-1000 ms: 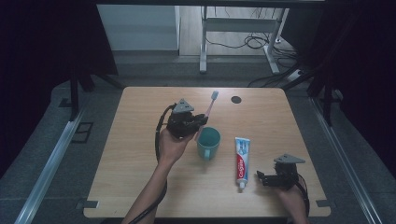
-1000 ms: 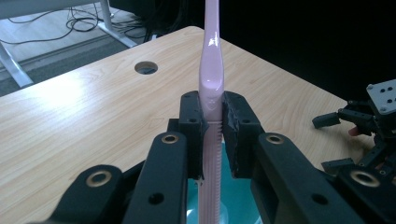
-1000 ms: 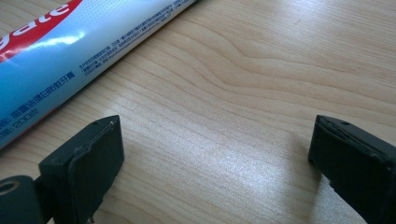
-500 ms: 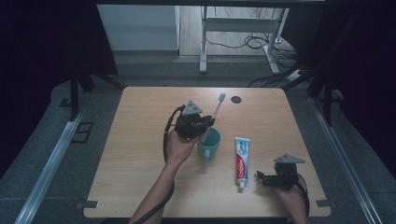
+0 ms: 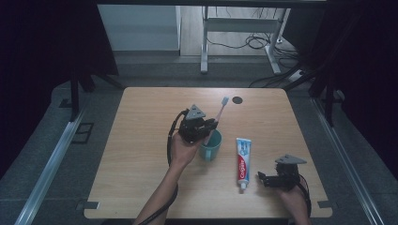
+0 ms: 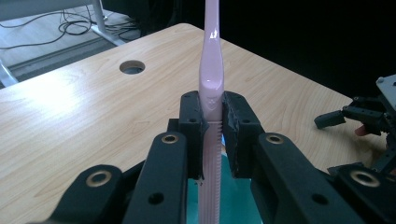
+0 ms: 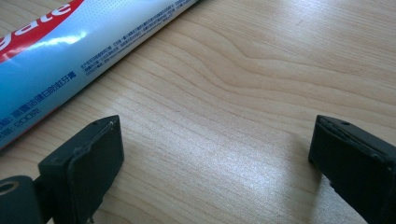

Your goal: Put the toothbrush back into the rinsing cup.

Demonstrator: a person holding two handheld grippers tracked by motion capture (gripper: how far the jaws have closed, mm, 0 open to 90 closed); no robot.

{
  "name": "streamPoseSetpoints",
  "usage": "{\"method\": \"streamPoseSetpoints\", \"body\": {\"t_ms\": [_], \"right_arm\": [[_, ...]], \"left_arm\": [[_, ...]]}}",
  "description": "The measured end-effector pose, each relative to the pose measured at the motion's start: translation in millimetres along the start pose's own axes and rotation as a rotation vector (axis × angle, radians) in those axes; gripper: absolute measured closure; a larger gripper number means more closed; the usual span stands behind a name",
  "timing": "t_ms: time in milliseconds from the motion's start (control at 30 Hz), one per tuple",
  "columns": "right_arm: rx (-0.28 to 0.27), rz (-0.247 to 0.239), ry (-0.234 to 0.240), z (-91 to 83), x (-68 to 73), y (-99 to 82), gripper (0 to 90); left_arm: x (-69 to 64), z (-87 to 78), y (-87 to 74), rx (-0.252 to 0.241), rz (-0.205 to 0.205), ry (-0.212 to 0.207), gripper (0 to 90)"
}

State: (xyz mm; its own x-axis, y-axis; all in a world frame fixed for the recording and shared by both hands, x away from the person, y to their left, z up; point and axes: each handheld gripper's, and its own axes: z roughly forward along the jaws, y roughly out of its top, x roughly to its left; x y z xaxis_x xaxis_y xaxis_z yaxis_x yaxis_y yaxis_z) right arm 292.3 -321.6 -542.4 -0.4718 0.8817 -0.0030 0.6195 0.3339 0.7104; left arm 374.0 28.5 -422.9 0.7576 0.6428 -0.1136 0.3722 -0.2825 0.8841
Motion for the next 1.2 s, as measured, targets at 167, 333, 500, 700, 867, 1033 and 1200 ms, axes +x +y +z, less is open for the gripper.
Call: {"method": "streamPoseSetpoints", "body": {"t_ms": [167, 333, 500, 700, 867, 1033, 1200], "right_arm": [[0.001, 0.001, 0.001, 0.0, 0.1, 0.0, 2.9], [0.001, 0.0, 0.001, 0.0, 0.0, 0.0, 2.9], [0.0, 0.0, 0.001, 0.0, 0.0, 0.0, 2.9], [0.0, 0.0, 0.001, 0.0, 0.0, 0.0, 2.9], [0.001, 0.001, 0.001, 0.0, 0.1, 0.0, 2.9], [0.0, 0.0, 0.001, 0.0, 0.0, 0.0, 2.9], [0.001, 0.0, 0.001, 0.1, 0.0, 0.1, 2.9]], "left_arm": [[0.0, 2.2, -5.1, 0.005, -0.004, -0.001, 78.8], [0.1, 4.8, -11.7, 0.01, -0.006, 0.008, 78.8], [1.3, 6.6, -17.2, 0.016, -0.015, 0.011, 78.8], [1.3, 9.8, -23.8, 0.03, -0.021, 0.014, 78.8], [0.8, 13.1, -29.4, 0.044, -0.026, 0.017, 78.8], [0.7, 15.1, -33.7, 0.058, -0.027, 0.021, 78.7], [1.1, 18.2, -38.6, 0.072, -0.03, 0.024, 78.7]]}}
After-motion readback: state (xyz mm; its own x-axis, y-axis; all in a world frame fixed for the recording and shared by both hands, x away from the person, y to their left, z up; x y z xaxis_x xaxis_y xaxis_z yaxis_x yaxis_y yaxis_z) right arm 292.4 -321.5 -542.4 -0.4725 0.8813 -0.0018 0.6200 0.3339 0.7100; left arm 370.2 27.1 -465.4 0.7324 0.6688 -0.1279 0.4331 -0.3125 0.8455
